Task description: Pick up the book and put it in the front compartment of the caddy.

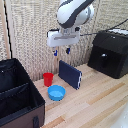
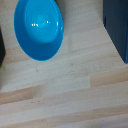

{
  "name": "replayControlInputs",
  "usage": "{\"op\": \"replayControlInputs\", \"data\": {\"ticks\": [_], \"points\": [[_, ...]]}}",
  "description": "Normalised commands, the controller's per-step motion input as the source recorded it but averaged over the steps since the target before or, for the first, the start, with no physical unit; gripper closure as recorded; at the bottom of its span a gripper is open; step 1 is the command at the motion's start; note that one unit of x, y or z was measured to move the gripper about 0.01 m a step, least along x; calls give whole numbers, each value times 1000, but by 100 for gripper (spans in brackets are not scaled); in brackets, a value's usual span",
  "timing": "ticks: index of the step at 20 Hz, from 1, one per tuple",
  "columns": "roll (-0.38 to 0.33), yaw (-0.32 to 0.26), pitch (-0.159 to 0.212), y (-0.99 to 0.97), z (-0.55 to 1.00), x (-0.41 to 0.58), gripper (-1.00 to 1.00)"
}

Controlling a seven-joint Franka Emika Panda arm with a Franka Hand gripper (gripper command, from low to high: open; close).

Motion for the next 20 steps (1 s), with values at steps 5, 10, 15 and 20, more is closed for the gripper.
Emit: {"op": "replayControlInputs", "data": {"ticks": [5, 10, 15, 20], "points": [[78, 27, 46, -539, -162, 138, -100], [72, 25, 12, -522, -134, 175, -100], [37, 18, 11, -367, -147, 158, -100], [26, 0, 21, -367, -321, 149, -100]]}}
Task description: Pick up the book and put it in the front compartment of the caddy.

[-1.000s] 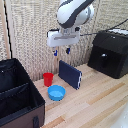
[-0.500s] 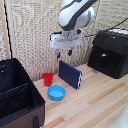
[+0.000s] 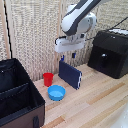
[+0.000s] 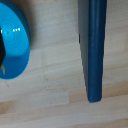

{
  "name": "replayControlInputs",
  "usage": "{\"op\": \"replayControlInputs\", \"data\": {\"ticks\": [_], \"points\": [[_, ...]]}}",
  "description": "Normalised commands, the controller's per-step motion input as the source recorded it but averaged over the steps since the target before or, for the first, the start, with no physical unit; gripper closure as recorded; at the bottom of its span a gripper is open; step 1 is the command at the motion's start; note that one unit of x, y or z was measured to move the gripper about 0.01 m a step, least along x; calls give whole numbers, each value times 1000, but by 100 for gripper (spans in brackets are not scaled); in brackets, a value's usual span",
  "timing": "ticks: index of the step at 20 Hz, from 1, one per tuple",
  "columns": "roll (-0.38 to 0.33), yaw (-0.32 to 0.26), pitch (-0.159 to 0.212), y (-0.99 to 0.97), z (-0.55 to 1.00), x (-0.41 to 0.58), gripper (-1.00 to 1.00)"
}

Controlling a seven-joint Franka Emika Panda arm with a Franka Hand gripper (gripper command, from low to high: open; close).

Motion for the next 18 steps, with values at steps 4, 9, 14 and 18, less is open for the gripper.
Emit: {"op": "replayControlInputs", "data": {"ticks": [4, 9, 14, 18], "points": [[16, 2, 9, -346, -271, 254, -100], [24, 86, 39, -321, -139, 258, -100], [0, 132, 47, -206, -137, 278, -100], [0, 145, 27, -166, -231, 296, -100]]}}
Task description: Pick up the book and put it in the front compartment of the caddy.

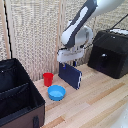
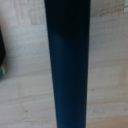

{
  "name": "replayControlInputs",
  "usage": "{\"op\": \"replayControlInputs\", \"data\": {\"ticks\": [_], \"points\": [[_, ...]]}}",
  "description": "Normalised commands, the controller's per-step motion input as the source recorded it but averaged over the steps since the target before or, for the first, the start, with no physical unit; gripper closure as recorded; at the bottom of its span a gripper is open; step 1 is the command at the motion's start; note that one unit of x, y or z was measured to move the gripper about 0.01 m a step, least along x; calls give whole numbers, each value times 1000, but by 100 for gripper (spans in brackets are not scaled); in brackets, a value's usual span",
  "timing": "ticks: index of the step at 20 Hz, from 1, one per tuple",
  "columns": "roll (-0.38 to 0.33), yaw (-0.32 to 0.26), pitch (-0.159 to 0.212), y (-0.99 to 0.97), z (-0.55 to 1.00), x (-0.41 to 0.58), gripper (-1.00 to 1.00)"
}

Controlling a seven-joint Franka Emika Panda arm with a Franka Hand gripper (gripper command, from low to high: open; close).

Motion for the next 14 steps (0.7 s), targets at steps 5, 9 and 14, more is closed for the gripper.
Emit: {"op": "replayControlInputs", "data": {"ticks": [5, 9, 14], "points": [[0, 119, 30, -197, -251, 317, -100], [0, 26, 68, -66, -134, 156, 100], [-3, 0, 5, -3, -19, -12, 100]]}}
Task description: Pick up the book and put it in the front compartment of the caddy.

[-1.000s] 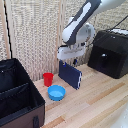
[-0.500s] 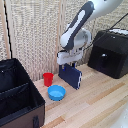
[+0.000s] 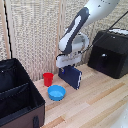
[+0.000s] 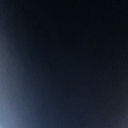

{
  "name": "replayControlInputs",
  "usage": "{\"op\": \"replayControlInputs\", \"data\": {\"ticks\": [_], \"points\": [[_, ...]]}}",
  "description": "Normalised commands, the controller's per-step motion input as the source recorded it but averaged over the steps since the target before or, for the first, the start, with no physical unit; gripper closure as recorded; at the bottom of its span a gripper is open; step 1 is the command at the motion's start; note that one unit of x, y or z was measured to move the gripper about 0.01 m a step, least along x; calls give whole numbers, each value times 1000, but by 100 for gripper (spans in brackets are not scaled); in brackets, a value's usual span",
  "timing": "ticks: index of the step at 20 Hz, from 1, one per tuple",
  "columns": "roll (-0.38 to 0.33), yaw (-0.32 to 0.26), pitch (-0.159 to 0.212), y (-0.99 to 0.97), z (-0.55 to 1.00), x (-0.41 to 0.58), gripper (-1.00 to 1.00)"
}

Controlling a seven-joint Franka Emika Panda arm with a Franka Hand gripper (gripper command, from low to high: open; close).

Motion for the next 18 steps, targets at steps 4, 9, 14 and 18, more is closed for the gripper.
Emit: {"op": "replayControlInputs", "data": {"ticks": [4, 9, 14, 18], "points": [[-39, 0, 0, 0, 0, -6, 100], [-85, 7, 0, 2, 0, -53, 100], [-48, 14, 0, 0, 0, -28, 100], [-26, -2, -39, -24, 671, -112, 100]]}}
